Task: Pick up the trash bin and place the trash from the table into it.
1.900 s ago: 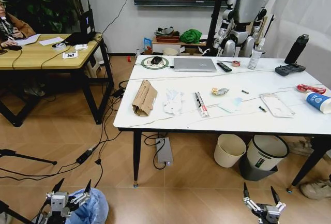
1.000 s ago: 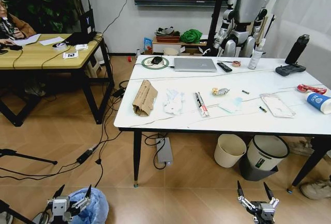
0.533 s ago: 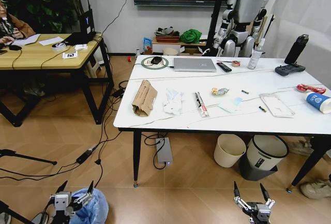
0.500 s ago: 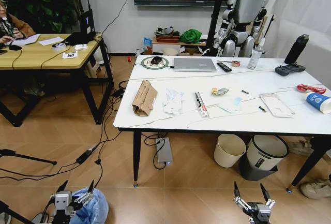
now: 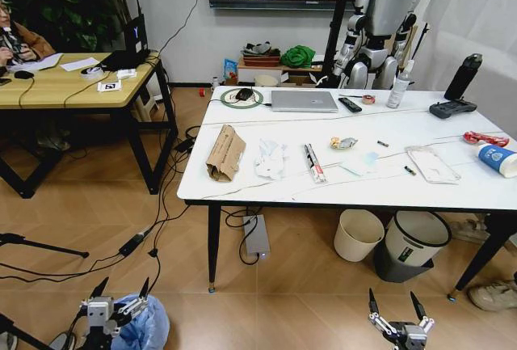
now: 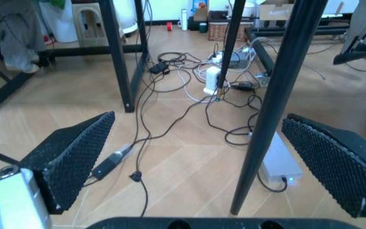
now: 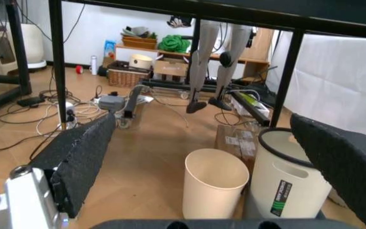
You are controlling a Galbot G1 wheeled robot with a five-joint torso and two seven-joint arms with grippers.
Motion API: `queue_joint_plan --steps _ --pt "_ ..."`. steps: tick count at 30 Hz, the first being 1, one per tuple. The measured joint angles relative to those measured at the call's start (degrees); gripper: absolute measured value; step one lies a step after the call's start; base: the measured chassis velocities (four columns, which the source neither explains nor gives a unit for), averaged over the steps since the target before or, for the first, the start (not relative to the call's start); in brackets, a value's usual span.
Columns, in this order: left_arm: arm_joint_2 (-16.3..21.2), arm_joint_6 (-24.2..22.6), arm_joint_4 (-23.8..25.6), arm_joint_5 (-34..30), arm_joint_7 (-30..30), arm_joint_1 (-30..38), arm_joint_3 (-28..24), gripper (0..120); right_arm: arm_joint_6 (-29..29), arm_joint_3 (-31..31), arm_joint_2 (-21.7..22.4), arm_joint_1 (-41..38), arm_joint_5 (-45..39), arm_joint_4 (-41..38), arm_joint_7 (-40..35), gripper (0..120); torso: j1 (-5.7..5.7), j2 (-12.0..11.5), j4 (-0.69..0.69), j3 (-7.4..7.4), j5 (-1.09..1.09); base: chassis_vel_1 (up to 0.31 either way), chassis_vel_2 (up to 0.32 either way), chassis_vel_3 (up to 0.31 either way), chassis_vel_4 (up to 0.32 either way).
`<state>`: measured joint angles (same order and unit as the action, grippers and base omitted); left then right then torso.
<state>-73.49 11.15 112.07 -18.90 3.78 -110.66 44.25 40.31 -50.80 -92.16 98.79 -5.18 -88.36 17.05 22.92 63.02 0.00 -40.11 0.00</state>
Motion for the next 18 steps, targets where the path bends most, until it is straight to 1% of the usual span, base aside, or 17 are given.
queue_joint_plan --steps 11,18 --pt "-0.36 1.44 -0.55 -0.4 -0.03 0.28 -0.14 100 0.66 -0.29 0.02 0.83 0.0 -0.54 0.37 100 0.0 0.0 0.0 0.0 -0.01 0.0 0.0 0.0 0.0" --pt "-0.61 1.76 -0.85 0.62 -0.03 0.5 -0.16 100 0.66 -0.49 0.02 0.93 0.02 -0.88 0.41 100 -0.08 -0.19 0.0 0.11 0.0 0.0 0.0 0.0 0.0"
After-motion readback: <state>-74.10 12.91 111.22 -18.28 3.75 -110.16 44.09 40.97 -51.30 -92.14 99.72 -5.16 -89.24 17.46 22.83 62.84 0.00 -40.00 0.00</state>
